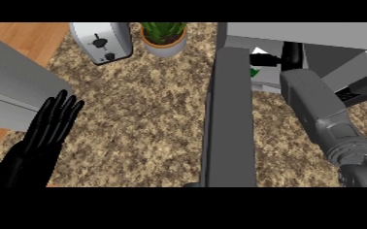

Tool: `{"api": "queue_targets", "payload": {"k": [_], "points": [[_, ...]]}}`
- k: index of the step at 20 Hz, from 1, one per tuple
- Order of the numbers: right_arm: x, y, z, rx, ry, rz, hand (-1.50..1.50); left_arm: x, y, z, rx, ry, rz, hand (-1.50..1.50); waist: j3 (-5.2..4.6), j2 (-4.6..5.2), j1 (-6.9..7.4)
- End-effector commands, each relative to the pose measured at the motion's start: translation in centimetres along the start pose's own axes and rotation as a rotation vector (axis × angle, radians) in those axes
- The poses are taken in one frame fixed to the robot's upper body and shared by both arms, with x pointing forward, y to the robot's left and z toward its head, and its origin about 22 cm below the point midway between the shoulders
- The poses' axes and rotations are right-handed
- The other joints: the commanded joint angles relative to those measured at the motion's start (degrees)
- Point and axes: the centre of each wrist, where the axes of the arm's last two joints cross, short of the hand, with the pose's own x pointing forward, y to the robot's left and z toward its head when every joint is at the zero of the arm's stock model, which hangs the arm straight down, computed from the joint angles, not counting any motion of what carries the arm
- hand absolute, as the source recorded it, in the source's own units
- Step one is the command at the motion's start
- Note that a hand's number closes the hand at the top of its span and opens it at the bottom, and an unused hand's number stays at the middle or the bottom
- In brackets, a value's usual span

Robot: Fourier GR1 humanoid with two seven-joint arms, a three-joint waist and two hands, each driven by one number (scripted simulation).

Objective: Pick up the milk, place it into the microwave and close the microwave

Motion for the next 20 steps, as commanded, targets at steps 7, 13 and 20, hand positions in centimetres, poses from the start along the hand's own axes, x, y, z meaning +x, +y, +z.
{"api": "queue_targets", "payload": {"k": [7,13,20], "points": [[-2.2,-0.3,1.9,0.016,0.002,-0.091,-1.50,-1.0,-1.0,-0.4,0.000,0.009,0.018,-1.50,-0.05,-0.54,-1.87],[-3.5,1.1,4.0,0.065,0.007,-0.183,-1.50,-1.7,-1.5,-1.5,-0.047,0.038,0.019,-1.50,-0.13,-1.38,-3.73],[-5.5,2.2,6.9,0.119,0.001,-0.306,-1.50,-3.3,-2.2,-1.9,-0.142,0.090,0.069,-1.50,-0.18,-2.01,-4.78]]}}
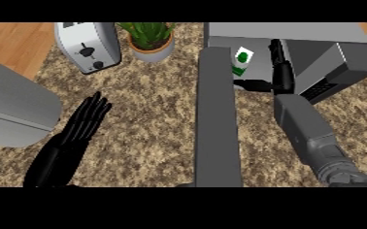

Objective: Pick up the milk, place it into the microwave and close the microwave

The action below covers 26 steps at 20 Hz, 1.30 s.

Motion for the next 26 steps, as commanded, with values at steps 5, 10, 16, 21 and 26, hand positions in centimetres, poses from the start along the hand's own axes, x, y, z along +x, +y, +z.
{"api": "queue_targets", "payload": {"k": [5,10,16,21,26], "points": [[-2.7,0.4,3.8,0.029,-0.005,-0.133,-1.50,-1.0,-0.4,-1.9,-0.155,0.044,-0.011,-1.50,-0.11,-1.03,-2.16],[-4.4,1.3,7.0,0.050,-0.009,-0.114,-1.50,-2.1,-3.1,-3.4,-0.256,0.041,-0.065,1.50,-0.18,-1.54,-3.18],[-4.8,2.0,9.1,0.093,-0.040,-0.154,-1.50,-5.1,-2.4,-4.5,-0.273,0.116,-0.056,1.50,-0.34,-2.25,-5.36],[-5.8,-3.1,11.6,0.117,-0.038,-0.131,-1.50,-5.8,-3.3,-5.2,-0.380,0.181,-0.146,1.50,-0.34,-2.31,-5.69],[-4.6,-2.9,13.6,0.113,-0.045,-0.124,-1.50,-8.0,-7.3,-6.0,-0.487,0.216,-0.133,1.50,-0.41,-2.39,-6.09]]}}
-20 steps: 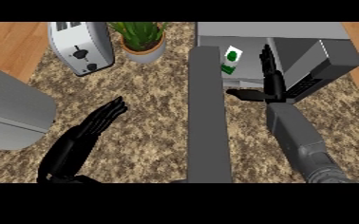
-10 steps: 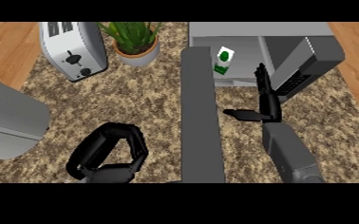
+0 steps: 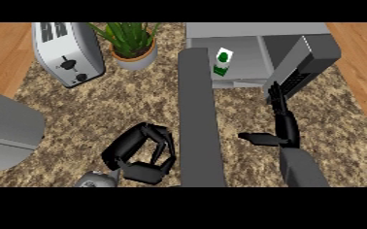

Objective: Pick up the milk, place it into the microwave and close the microwave

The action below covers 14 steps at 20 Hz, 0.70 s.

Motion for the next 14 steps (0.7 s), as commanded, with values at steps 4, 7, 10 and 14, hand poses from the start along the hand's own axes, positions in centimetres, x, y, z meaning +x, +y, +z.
{"api": "queue_targets", "payload": {"k": [4,7,10,14], "points": [[2.8,-2.9,4.1,-0.034,-0.041,-0.017,-1.50,-1.8,-5.2,-2.0,-0.109,0.036,0.014,1.50,-0.05,-0.08,-0.57],[4.8,-1.7,4.6,-0.013,-0.053,-0.021,-1.50,-3.2,-6.3,-3.2,-0.178,0.037,0.023,1.50,-0.14,0.03,-1.28],[7.8,-5.1,6.7,-0.041,-0.085,-0.003,-1.50,-2.9,-7.5,-3.8,-0.227,0.033,-0.014,1.50,-0.02,0.13,-0.22],[10.0,-5.2,8.2,-0.048,-0.101,-0.038,-1.50,-3.0,-10.5,-6.2,-0.232,0.045,-0.067,1.50,-0.02,0.50,-1.11]]}}
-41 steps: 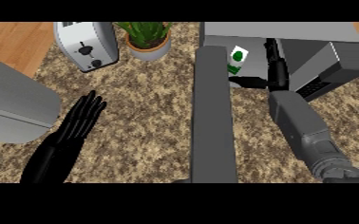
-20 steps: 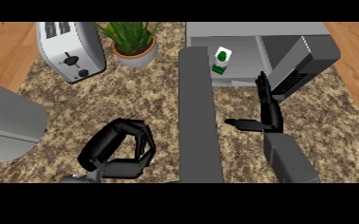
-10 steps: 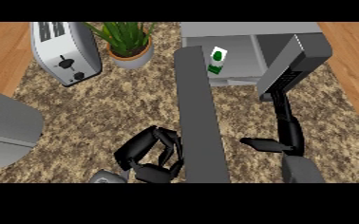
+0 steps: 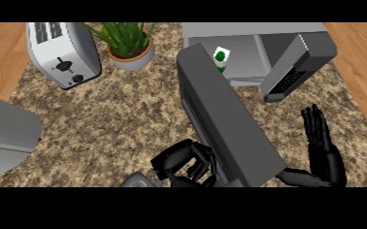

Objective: Pick up the milk, place it into the microwave and close the microwave

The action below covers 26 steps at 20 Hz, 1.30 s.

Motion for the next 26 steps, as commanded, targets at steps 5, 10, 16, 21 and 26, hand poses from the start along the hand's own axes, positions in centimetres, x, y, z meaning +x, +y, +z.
{"api": "queue_targets", "payload": {"k": [5,10,16,21,26], "points": [[5.9,-2.4,0.4,0.071,-0.062,-0.092,-1.50,0.7,-4.0,-3.2,0.057,0.022,-0.006,1.50,-0.01,0.58,-1.35],[7.6,-2.7,-0.1,0.113,-0.072,-0.099,-1.50,1.6,-3.7,-4.2,0.232,-0.020,0.024,1.50,-0.13,1.01,-3.42],[9.8,-2.3,-2.1,0.256,-0.136,-0.177,-1.50,3.5,-2.9,-5.9,0.323,-0.084,0.024,1.50,-0.20,1.50,-5.73],[11.1,-2.3,-2.8,0.342,-0.130,-0.201,-1.50,4.1,-2.1,-7.0,0.369,-0.123,0.017,1.50,-0.23,1.95,-7.38],[12.4,-2.2,-3.4,0.383,-0.154,-0.226,-1.50,5.5,0.2,-8.6,0.451,-0.097,0.048,1.50,-0.19,2.43,-9.59]]}}
